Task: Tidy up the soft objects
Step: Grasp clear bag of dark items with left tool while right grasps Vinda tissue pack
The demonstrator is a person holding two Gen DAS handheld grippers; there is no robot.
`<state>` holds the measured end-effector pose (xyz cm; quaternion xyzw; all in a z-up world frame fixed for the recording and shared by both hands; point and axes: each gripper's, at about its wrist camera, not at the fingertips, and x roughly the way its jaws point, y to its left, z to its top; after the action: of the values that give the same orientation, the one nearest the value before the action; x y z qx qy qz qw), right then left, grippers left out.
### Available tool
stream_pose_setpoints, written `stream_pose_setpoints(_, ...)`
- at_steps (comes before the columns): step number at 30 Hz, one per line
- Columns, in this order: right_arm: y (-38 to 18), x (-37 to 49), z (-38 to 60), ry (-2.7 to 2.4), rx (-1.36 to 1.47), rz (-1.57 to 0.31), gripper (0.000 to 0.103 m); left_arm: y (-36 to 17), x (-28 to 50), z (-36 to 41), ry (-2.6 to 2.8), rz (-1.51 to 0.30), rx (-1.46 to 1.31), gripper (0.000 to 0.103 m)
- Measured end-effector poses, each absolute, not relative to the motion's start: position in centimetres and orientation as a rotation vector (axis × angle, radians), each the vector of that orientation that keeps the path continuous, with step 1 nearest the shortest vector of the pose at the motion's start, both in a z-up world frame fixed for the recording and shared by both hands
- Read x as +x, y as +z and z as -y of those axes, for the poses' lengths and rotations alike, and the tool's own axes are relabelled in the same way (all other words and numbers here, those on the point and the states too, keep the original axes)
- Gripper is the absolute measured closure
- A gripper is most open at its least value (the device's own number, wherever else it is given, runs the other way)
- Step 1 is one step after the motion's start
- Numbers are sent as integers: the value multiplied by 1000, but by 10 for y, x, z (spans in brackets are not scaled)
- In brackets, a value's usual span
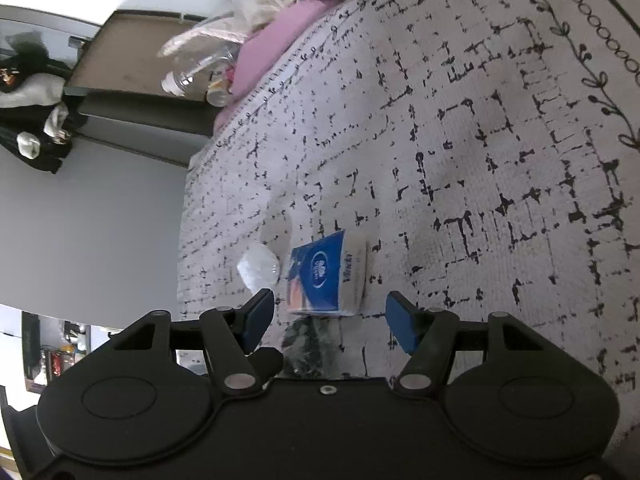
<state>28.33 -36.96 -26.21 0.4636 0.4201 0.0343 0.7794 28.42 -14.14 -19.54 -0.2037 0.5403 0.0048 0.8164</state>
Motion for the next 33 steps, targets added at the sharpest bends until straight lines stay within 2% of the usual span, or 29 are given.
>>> stream_pose_setpoints(4,-270,294,365,79,978,-926,44,-207,289,143,32,-1168,-447,15)
stream_pose_setpoints(5,-271,296,364,79,973,-929,45,-209,290,143,38,-1166,-446,20)
stream_pose_setpoints(6,-272,298,363,79,965,-930,45,-210,291,143,54,-1165,-438,33)
stream_pose_setpoints(7,-273,301,362,78,955,-932,45,-212,292,143,59,-1169,-442,39)
stream_pose_setpoints(8,-274,302,360,78,946,-934,45,-213,293,143,54,-1171,-456,42)
stream_pose_setpoints(9,-274,304,359,79,937,-935,45,-214,293,144,46,-1171,-462,49)
stream_pose_setpoints(10,-275,304,358,80,926,-937,45,-214,294,144,41,-1171,-459,51)
stream_pose_setpoints(16,-275,312,348,84,845,-928,48,-213,294,145,38,-1157,-450,61)
stream_pose_setpoints(21,-274,314,346,85,803,-919,71,-204,289,147,37,-1134,-420,65)
stream_pose_setpoints(23,-276,311,349,93,835,-920,76,-201,285,145,41,-1132,-416,66)
stream_pose_setpoints(33,-246,278,362,77,840,-845,82,-172,257,134,33,-1069,-412,69)
